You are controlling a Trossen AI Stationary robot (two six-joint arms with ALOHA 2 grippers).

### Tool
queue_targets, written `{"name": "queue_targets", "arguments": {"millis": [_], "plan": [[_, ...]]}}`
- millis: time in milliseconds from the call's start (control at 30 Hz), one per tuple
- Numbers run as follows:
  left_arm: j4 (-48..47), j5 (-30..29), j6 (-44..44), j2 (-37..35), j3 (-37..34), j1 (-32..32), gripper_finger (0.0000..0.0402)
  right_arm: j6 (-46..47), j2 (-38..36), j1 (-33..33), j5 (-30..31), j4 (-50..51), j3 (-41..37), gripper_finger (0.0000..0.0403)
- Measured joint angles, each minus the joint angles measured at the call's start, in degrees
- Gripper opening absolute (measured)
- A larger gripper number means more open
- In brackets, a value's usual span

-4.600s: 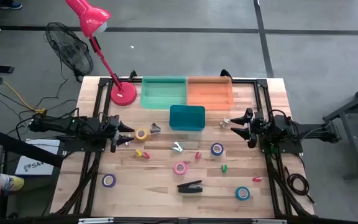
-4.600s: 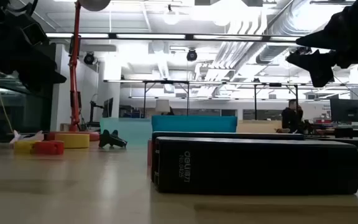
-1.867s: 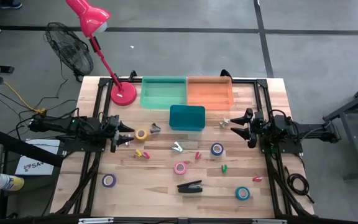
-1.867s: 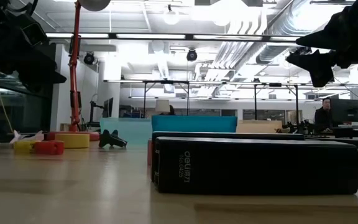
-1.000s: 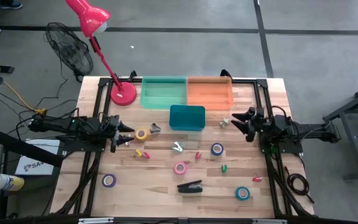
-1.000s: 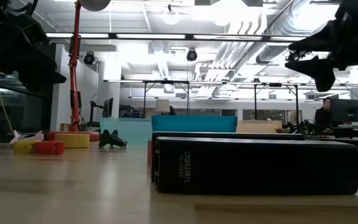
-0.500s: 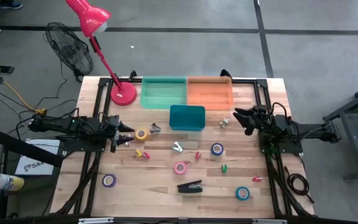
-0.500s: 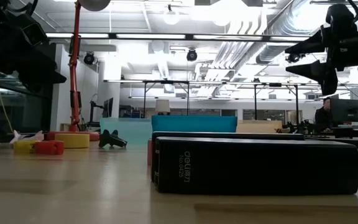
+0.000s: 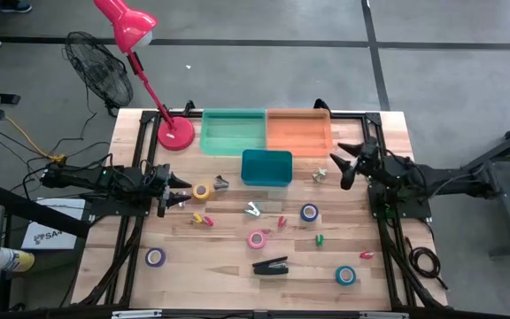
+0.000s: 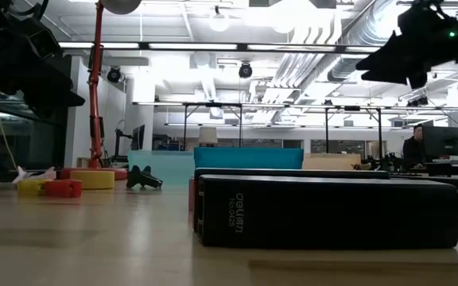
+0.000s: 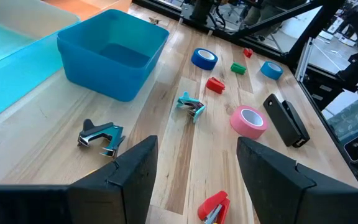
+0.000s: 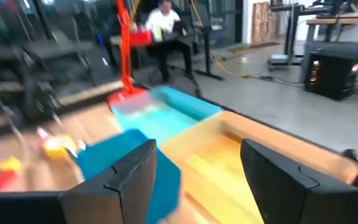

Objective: Pick and place Stapler, Stapler remover, tape
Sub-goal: Put the white staple remover into the blue bin

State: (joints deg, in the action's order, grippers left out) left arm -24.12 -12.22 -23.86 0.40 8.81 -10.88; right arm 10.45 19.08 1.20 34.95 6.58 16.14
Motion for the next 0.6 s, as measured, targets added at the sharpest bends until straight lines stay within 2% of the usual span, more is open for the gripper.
{"name": "queue_targets", "arguments": {"millis": [233,367,500,600], "plan": [[-0.02,-0.01,0.00,0.00,-0.01,0.00,0.0217,-6.35,12.06,4.54,0.66,11.86,9.63,0.0224],[0.00,-0.01,0.00,0.00,0.01,0.00,0.0217,-6.57,17.30,7.96,1.45,16.37,14.05,0.0224],[-0.02,-0.01,0.00,0.00,-0.01,0.01,0.0217,-6.34,21.65,12.29,-7.46,23.18,17.25,0.0224],[-0.02,-0.01,0.00,0.00,-0.01,0.00,0.0217,-4.28,24.86,15.79,-18.02,30.09,18.92,0.0224]]}}
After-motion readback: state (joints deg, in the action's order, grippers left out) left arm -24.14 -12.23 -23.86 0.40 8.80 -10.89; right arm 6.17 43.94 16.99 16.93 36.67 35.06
